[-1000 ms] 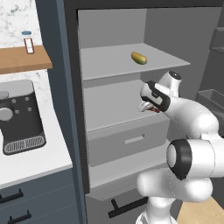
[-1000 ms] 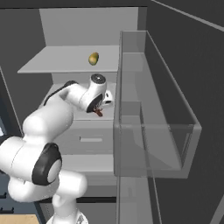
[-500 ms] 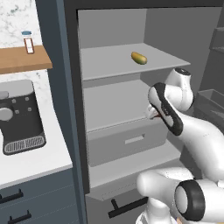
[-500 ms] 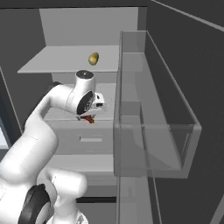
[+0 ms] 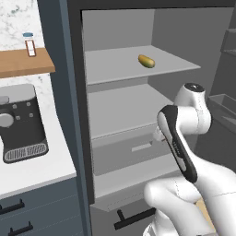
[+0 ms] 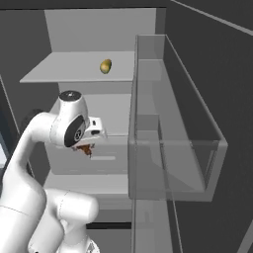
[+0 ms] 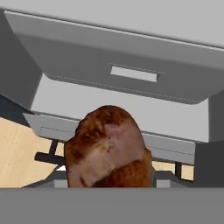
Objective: Place one cucumber and one chicken drumstick in each tupperware on the nearby counter, to pack two identical lunches.
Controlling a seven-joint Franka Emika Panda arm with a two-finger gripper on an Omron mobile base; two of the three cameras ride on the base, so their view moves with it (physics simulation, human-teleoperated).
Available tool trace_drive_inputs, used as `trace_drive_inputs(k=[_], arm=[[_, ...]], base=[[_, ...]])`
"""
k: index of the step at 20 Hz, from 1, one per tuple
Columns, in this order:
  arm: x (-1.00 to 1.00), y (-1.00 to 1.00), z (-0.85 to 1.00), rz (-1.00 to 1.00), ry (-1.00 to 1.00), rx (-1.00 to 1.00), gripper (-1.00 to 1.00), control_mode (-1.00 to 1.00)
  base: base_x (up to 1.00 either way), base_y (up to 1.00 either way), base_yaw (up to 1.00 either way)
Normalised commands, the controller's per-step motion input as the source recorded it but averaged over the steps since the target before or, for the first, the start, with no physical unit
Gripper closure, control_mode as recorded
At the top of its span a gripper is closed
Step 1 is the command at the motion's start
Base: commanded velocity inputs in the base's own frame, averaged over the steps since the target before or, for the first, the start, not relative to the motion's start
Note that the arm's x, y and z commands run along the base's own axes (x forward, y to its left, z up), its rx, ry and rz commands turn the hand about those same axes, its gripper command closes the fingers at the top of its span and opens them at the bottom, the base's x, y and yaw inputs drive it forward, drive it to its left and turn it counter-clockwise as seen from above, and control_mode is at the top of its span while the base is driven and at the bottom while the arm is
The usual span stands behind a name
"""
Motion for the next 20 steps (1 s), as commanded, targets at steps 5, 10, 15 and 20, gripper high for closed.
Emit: trace_drive_inputs(k=[5,10,15,20], arm=[[-0.29,0.00,0.00,0.00,0.00,0.00,1.00,-1.00],[-0.77,0.00,0.00,0.00,-0.03,0.00,1.00,-1.00],[-0.24,0.09,0.00,0.00,-0.01,0.00,1.00,1.00],[0.00,0.00,0.00,0.00,0.00,0.00,1.00,1.00]], base=[[0.00,0.00,0.00],[0.00,0.00,0.00],[-0.30,0.37,0.00],[-0.41,0.94,0.02]])
